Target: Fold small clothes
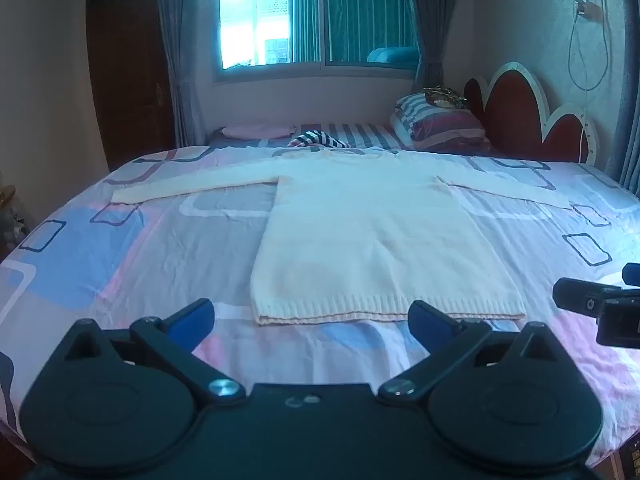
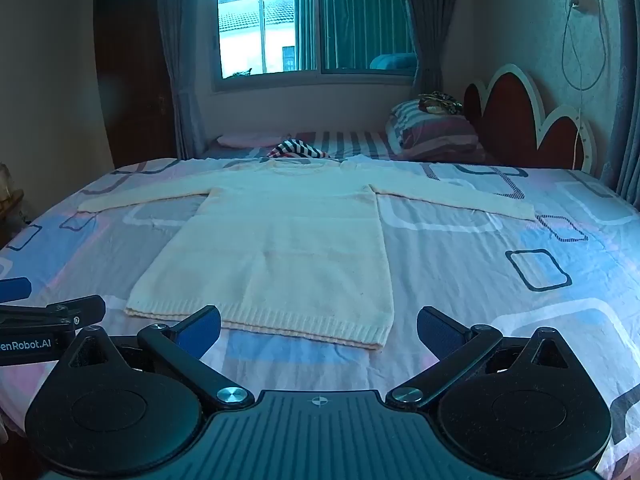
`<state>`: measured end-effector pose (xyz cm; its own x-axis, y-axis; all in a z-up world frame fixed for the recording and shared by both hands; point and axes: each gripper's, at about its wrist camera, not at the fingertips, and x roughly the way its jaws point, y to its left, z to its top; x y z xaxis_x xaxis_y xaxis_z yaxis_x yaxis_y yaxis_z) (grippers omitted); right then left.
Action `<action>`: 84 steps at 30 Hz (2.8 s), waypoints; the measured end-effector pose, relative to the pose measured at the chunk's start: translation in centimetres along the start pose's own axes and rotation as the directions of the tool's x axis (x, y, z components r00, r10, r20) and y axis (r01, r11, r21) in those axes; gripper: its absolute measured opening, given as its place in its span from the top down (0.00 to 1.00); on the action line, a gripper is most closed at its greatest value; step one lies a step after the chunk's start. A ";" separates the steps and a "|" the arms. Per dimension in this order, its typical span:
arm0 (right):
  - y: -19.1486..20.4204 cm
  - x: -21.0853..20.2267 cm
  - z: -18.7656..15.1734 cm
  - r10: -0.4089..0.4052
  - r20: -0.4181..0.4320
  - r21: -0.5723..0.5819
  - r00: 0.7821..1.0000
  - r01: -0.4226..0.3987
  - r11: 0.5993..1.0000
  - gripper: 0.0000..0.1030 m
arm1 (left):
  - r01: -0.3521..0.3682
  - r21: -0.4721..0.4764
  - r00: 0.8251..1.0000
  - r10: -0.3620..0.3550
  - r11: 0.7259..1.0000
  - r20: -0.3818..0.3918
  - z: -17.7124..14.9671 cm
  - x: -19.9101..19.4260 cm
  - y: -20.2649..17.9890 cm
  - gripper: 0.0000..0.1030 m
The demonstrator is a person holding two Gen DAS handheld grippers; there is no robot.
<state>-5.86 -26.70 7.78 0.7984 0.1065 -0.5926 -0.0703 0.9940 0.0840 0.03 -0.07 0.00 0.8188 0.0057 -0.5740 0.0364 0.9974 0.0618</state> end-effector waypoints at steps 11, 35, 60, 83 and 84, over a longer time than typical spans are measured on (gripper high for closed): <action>0.6 0.3 0.0 -0.002 0.001 0.002 1.000 0.002 1.000 0.00 | 0.009 -0.017 1.000 -0.009 1.000 0.010 -0.5 -0.2 0.4 0.01; 0.3 -0.1 0.1 0.011 0.016 0.012 1.000 -0.011 1.000 0.00 | -0.001 -0.027 1.000 0.001 1.000 0.011 -0.2 -0.2 0.2 0.01; 0.8 -0.2 0.3 0.007 0.020 0.017 1.000 -0.007 1.000 0.00 | -0.002 -0.027 1.000 0.002 1.000 0.008 0.2 -0.1 0.6 0.00; 1.0 -0.1 0.5 0.010 0.017 0.015 1.000 -0.010 1.000 0.00 | -0.003 -0.033 1.000 0.003 0.999 0.011 0.2 -0.3 0.7 0.01; 1.0 -0.1 0.5 0.011 0.018 0.016 1.000 -0.011 1.000 0.00 | -0.002 -0.035 1.000 0.002 0.999 0.009 0.2 -0.3 0.7 0.00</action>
<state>-5.73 -25.76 8.33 0.8080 0.1167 -0.5775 -0.0697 0.9922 0.1029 -0.07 0.66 0.35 0.8242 0.0070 -0.5662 0.0152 0.9993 0.0345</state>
